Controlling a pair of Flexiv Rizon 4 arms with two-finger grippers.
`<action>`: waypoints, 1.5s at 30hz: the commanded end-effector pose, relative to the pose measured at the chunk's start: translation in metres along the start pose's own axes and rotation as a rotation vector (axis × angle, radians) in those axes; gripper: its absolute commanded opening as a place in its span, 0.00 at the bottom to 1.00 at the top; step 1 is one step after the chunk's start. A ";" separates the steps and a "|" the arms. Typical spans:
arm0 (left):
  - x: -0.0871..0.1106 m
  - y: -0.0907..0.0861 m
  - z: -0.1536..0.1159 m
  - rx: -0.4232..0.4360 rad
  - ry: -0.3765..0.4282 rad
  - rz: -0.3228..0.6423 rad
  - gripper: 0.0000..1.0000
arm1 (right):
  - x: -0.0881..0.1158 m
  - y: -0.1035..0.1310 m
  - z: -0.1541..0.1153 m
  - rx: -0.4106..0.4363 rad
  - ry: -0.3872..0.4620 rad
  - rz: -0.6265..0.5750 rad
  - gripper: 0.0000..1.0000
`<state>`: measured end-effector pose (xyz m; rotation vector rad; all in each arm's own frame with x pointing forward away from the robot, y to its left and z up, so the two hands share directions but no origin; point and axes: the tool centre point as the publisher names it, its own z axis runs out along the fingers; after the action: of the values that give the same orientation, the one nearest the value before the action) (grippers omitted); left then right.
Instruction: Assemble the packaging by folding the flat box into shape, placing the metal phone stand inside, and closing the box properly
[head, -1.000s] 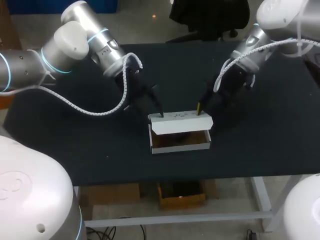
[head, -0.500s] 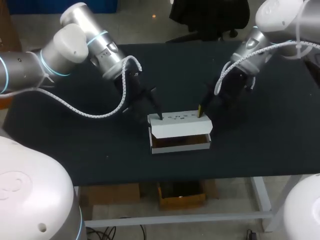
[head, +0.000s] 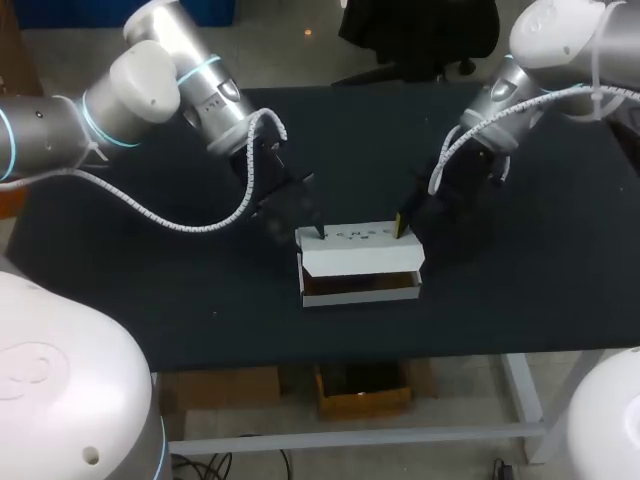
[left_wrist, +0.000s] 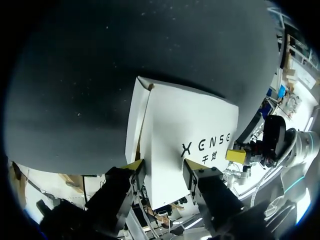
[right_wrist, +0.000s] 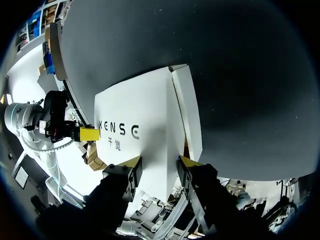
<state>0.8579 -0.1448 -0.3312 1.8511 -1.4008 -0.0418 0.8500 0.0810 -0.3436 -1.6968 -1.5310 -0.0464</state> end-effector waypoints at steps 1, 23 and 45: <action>0.002 0.000 0.001 0.008 -0.006 0.002 0.50 | 0.002 0.005 0.003 0.011 -0.005 -0.002 0.45; -0.004 0.009 -0.006 0.092 -0.040 0.042 0.60 | -0.003 0.010 0.003 0.017 -0.023 -0.009 0.49; 0.003 0.041 -0.024 0.226 -0.083 0.115 0.75 | -0.007 0.015 0.003 0.018 -0.020 -0.008 0.50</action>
<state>0.8430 -0.1352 -0.2931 1.9325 -1.6108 0.0751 0.8566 0.0803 -0.3554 -1.6911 -1.5519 -0.0239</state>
